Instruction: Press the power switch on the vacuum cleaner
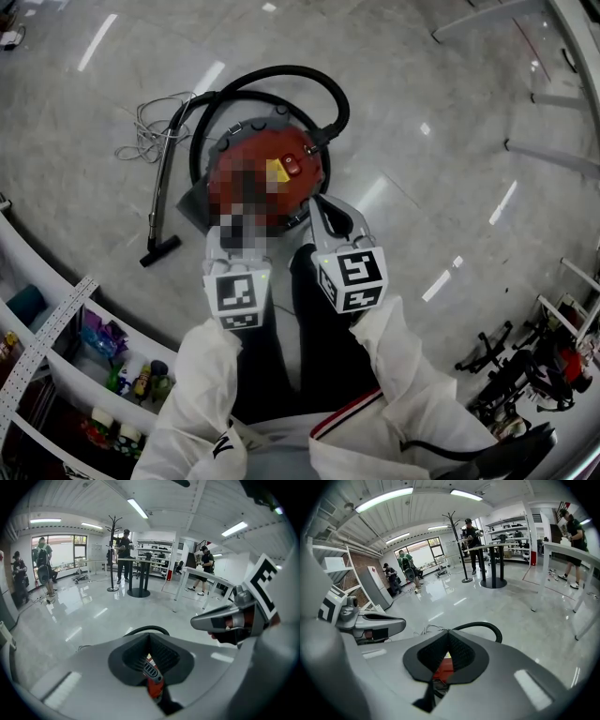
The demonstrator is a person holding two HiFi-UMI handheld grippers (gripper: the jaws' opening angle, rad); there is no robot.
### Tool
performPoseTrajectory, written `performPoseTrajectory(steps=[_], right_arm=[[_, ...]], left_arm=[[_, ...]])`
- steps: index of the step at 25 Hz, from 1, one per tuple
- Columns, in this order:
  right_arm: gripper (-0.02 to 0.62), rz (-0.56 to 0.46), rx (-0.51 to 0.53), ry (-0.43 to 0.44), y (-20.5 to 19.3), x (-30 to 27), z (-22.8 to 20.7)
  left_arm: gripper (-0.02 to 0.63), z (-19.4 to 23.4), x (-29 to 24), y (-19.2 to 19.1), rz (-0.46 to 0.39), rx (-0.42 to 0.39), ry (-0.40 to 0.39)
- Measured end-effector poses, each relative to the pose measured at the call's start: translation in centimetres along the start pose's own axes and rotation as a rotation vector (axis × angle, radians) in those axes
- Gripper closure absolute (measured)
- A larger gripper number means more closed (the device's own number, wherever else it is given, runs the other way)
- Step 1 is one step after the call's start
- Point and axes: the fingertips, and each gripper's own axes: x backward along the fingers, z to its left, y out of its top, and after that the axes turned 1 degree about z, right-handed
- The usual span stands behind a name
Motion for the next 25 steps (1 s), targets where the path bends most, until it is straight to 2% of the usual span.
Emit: performPoseTrajectory(steps=[12,25], right_arm=[[0.595,0.030,-0.007,-0.012,-1.7,-3.1,-1.5],[0.595,0.091,0.009,-0.022,-5.3,-7.5,-2.5]], left_arm=[[0.606,0.9,-3.2,-1.5,0.021,0.010,-0.003],[0.606,1.3,-3.7,-2.9,0.031,0.057,0.009]])
